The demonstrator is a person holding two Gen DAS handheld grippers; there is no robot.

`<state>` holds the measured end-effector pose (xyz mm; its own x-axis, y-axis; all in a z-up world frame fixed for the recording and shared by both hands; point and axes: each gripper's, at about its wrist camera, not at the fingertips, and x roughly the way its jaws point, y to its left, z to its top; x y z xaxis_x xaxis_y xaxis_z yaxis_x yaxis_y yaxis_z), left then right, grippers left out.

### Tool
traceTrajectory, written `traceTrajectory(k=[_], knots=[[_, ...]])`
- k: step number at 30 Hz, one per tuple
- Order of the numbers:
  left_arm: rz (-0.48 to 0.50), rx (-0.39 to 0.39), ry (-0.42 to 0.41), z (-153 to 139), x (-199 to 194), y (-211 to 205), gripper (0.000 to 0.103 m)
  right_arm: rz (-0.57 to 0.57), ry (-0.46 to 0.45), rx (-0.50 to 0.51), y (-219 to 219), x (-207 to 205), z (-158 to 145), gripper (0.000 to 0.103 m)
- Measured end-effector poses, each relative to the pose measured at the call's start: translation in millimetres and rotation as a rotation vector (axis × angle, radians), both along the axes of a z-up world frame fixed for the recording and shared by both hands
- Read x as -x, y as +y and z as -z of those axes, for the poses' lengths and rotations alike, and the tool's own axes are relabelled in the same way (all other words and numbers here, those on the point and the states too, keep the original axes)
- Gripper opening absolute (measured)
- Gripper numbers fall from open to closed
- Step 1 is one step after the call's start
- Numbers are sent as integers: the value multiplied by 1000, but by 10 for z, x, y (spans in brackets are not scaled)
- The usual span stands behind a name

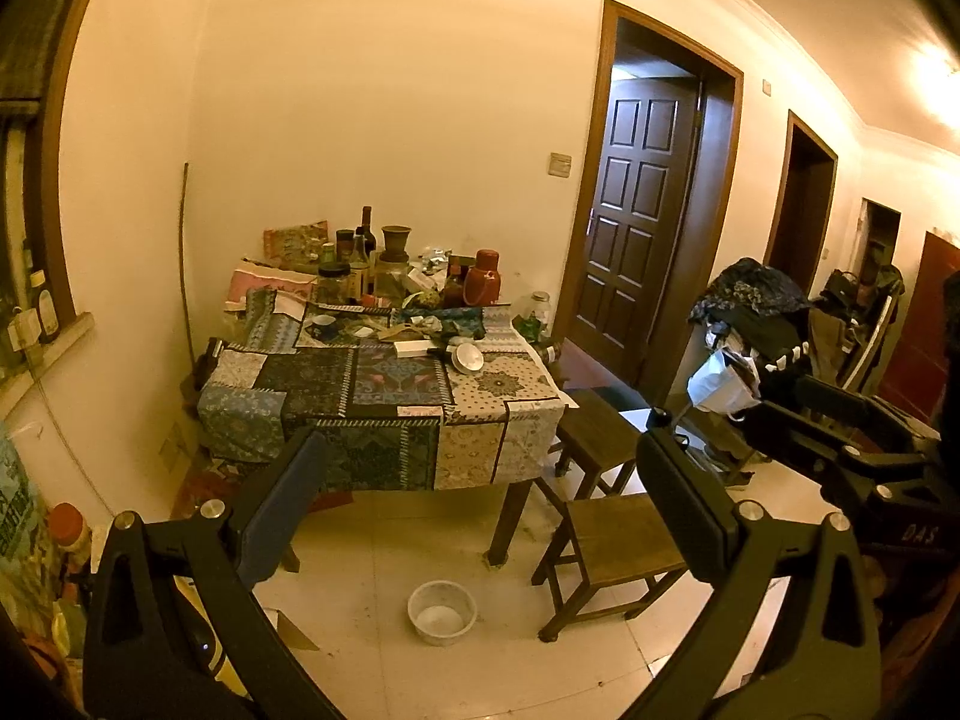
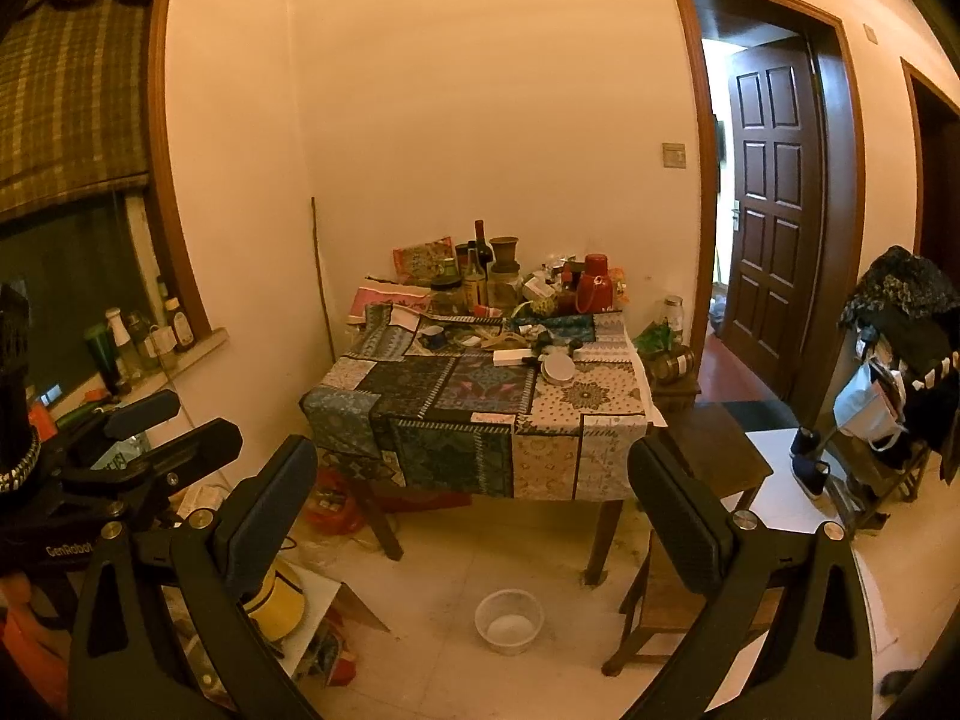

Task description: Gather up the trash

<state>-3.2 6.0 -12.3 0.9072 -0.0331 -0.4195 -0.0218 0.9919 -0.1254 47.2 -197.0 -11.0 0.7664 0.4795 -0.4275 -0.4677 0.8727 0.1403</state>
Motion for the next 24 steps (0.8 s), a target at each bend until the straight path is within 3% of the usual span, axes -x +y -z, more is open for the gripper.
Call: traceTrajectory(k=[24], knots=[[15, 3, 6, -88, -30, 8, 103, 8, 1, 4, 21, -19, -29, 103]])
